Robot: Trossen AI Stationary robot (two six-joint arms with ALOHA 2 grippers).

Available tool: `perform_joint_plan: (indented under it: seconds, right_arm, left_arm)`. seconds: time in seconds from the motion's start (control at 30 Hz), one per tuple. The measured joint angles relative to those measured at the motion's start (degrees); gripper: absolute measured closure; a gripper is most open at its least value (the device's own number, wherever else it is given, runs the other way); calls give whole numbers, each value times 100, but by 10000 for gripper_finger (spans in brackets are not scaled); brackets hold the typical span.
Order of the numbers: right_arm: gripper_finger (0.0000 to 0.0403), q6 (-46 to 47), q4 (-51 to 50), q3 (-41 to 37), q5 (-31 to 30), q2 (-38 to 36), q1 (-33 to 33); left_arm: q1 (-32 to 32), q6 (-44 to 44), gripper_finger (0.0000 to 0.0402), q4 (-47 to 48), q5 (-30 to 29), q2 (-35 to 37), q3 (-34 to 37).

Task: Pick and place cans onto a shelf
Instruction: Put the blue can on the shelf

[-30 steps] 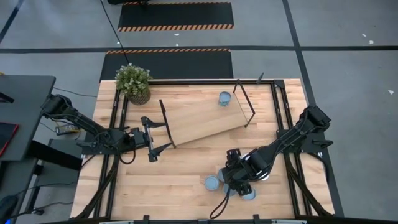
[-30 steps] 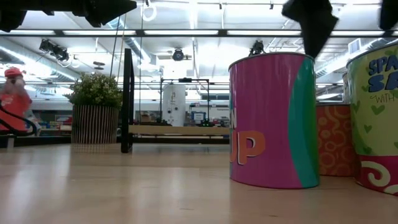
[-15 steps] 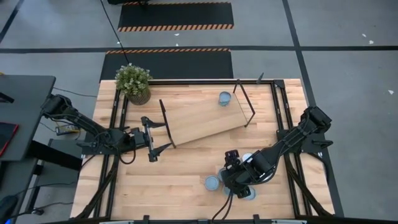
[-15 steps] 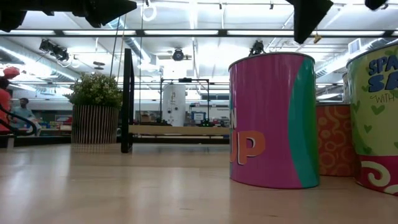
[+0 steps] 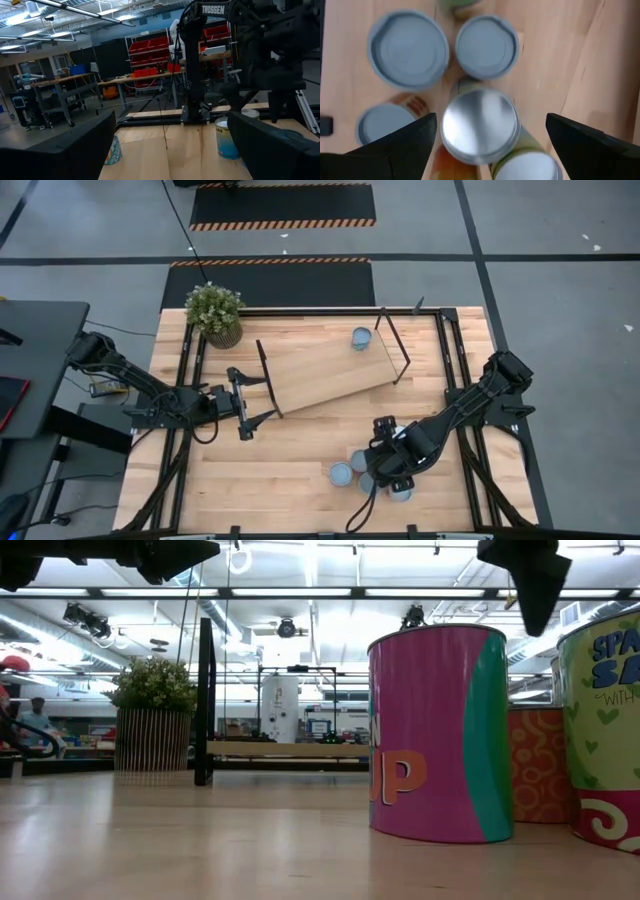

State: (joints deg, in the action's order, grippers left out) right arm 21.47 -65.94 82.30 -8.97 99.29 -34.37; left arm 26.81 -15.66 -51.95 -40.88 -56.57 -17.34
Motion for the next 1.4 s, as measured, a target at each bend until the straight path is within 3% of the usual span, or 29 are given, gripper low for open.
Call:
perform_joint_plan:
  seconds: [0.33,0.43,0.57,0.7,1.0,1.4]
  right_arm:
    - [21,422,-1220,0,298,0,0]
    - [21,571,-1493,0,94,0,0]
    - [21,467,-1472,0,-394,0,-11]
    - [22,61,-1255,0,-470,0,22]
    - [29,-689,-1021,-269,-106,-2,451]
    - [30,-815,-911,-418,170,-15,538]
  left_arm:
    - [0,-1,13,0,0,1,0]
    - [0,-1,13,-1,0,1,0]
    - [0,0,13,-1,0,1,0]
    - [0,1,13,1,1,1,0]
    - [0,2,13,1,2,1,0]
    - [0,4,13,28,2,1,0]
